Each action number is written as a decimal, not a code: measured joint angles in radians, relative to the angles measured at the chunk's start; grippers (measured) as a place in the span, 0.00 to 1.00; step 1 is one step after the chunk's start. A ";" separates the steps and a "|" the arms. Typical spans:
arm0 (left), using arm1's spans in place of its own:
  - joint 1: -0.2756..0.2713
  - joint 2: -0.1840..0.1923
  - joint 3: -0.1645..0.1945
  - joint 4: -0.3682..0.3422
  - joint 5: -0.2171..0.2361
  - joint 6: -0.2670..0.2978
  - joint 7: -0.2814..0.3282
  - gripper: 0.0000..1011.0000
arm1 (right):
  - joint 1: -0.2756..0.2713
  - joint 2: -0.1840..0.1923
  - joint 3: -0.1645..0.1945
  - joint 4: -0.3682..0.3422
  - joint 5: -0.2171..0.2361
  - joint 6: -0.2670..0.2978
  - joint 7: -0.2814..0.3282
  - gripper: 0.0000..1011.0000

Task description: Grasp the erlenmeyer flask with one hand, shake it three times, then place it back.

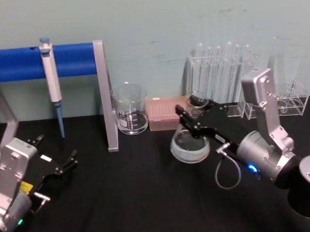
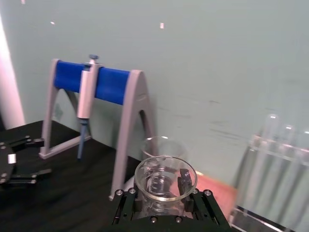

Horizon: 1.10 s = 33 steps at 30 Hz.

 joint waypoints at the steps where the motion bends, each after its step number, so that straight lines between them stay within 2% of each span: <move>1: 0.000 0.000 0.000 0.000 0.000 0.000 0.000 0.99 | -0.006 0.001 0.010 -0.004 -0.004 0.001 -0.006 0.45; 11: 0.000 0.000 0.000 0.000 0.000 0.000 0.000 0.99 | -0.037 0.002 0.056 -0.023 -0.021 0.012 -0.028 0.45; 17: 0.000 0.000 0.000 0.000 0.000 0.000 0.000 0.99 | -0.039 -0.006 0.067 -0.020 -0.028 0.012 -0.026 0.45; 25: 0.000 0.000 0.000 0.000 0.000 0.000 0.000 0.99 | -0.024 -0.019 0.064 0.000 -0.032 0.012 -0.007 0.45; 33: 0.000 0.000 0.000 0.000 0.000 0.000 0.000 0.99 | 0.005 -0.032 0.042 0.030 -0.033 0.007 0.024 0.45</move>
